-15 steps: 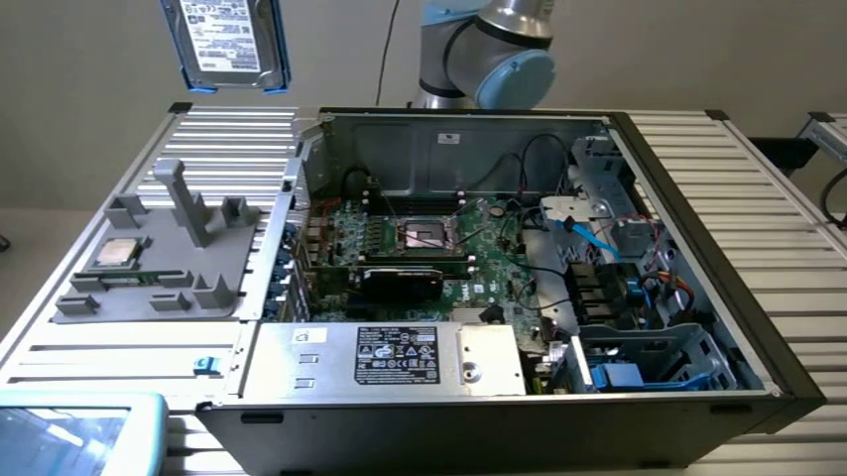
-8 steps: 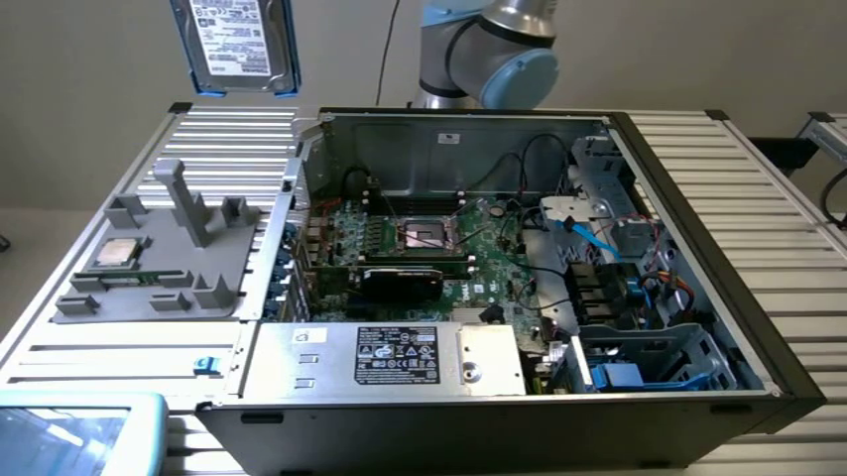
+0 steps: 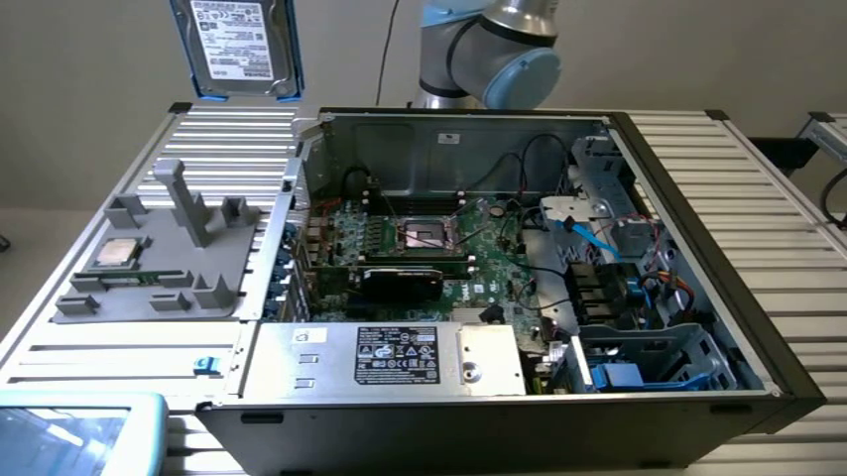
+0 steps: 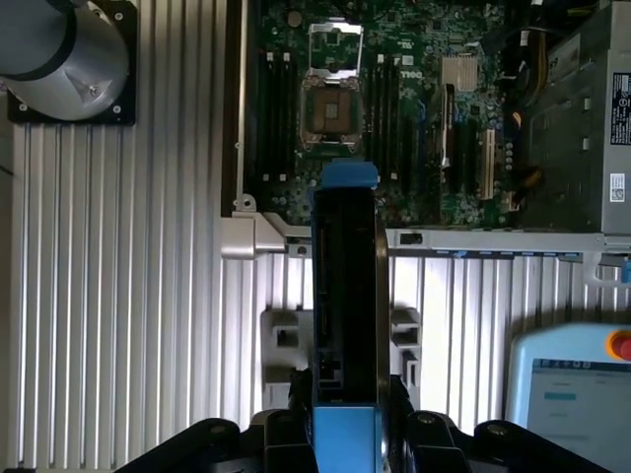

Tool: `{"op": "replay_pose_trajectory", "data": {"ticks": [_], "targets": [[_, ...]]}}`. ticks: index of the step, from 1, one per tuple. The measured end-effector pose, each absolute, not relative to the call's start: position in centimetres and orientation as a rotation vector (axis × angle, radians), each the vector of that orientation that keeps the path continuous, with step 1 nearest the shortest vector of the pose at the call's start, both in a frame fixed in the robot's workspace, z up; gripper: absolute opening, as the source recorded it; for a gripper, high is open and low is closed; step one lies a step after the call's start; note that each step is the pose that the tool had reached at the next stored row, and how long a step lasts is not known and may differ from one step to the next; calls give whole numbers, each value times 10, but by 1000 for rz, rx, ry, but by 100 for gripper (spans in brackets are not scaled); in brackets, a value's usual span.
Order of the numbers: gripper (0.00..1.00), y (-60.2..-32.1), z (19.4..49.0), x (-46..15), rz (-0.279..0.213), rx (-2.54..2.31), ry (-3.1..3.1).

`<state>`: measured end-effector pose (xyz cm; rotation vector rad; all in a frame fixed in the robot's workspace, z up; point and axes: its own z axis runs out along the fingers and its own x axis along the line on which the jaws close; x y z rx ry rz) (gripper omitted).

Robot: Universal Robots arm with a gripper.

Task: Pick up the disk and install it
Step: 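Pick up the disk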

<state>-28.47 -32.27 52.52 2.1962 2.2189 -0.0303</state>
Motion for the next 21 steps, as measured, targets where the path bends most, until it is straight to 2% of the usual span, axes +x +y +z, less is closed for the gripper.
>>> {"op": "replay_pose_trajectory", "data": {"ticks": [12, 21], "targets": [[37, -337, 525, -273, -30, 2196, 2219], [37, -351, 525, -237, -29, 2197, 2220]]}}
